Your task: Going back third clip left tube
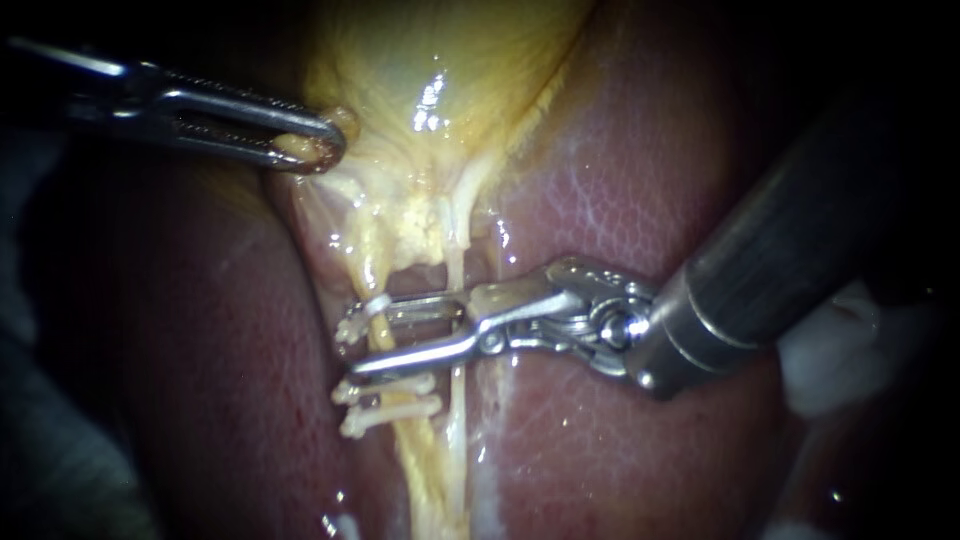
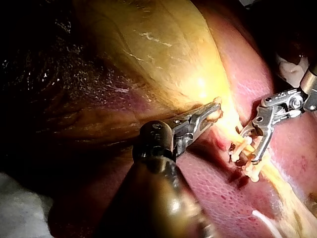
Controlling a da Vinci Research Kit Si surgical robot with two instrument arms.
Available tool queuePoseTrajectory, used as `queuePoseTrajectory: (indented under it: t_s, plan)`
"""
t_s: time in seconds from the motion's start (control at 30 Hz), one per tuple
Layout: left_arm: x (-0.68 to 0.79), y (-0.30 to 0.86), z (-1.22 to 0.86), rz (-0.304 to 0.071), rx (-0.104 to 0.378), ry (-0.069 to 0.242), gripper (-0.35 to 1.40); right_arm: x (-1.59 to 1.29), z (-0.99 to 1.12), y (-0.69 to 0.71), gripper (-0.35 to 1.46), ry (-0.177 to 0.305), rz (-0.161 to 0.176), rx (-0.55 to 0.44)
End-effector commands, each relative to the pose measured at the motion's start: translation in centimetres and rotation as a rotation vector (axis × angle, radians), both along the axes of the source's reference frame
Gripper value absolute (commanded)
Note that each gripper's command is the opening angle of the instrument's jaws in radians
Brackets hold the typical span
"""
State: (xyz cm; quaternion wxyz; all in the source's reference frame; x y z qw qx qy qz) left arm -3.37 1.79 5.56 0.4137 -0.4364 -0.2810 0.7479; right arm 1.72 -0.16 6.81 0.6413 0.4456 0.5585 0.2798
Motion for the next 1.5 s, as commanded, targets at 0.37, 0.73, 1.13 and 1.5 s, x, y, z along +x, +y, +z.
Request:
queuePoseTrajectory:
  t_s: [0.37, 0.73, 1.13, 1.5]
  plan:
    - [0.01, 0.0, -0.01, 0.001, 0.0, -0.001, -0.35, -0.36, -0.22, 0.07, 0.45, -0.056, -0.026, -0.138]
    - [0.02, 0.0, -0.01, 0.001, 0.0, -0.001, -0.35, -0.77, -0.5, 0.18, 0.45, -0.112, -0.045, -0.36]
    - [0.03, 0.01, 0.0, 0.002, 0.0, -0.001, -0.35, -1.36, -1.0, 0.23, 0.47, -0.172, -0.061, -0.638]
    - [-0.09, 0.0, 0.22, -0.004, -0.01, 0.005, -0.35, -1.63, -1.16, 0.36, 0.49, -0.198, -0.046, -0.681]
